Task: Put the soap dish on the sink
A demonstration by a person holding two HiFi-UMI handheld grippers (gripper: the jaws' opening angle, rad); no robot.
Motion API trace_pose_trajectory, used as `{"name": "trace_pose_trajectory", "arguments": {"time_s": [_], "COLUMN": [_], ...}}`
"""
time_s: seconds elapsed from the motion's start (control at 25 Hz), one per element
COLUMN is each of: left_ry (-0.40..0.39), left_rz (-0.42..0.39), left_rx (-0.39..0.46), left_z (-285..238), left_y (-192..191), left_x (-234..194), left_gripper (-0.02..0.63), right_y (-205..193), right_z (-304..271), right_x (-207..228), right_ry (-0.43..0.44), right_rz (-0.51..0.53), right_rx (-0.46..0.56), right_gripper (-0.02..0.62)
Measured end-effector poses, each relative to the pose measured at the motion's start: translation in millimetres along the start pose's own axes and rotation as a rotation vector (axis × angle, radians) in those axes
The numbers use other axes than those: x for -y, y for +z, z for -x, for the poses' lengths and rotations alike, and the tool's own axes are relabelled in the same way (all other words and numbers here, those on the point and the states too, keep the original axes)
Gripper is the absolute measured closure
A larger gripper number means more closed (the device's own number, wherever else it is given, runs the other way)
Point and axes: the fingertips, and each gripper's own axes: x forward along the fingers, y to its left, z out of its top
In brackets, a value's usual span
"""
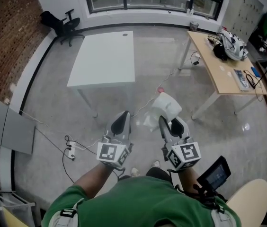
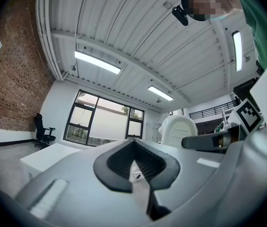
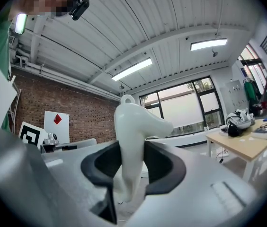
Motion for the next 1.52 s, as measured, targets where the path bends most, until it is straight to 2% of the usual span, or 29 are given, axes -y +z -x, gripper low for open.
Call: {"name": "trace_pose_trajectory", "arguments": {"time_s": [0.44, 0.92, 1.24, 1.52], "left_ry": [0.014, 0.116, 0.179, 0.196], "left_rz": [-0.023, -0.046, -0.058, -0.048], "left_rx": [-0.016, -0.003, -0.008, 0.005], "left_z": [-54.3, -116.4, -125.7, -131.6], "left_y": [-9.1, -20.7, -23.5, -15.8], "left_x": [-1.4, -0.5, -22.3, -73.7], "left_gripper": [0.6, 0.6, 0.6, 0.6], "right_y": [7.3, 12.8, 5.3, 2.9], "right_z": [-33.3, -78.4, -110.1, -158.4], "right_x": [45.2, 108.1, 108.1, 84.0], "right_ry": [0.011, 0.096, 0.153, 0.166], "right_rz": [-0.013, -0.041, -0.061, -0.051], "right_rx": [0.016, 0.034, 0.015, 0.005], "right_gripper": [0.462, 0.462, 0.462, 0.462]}}
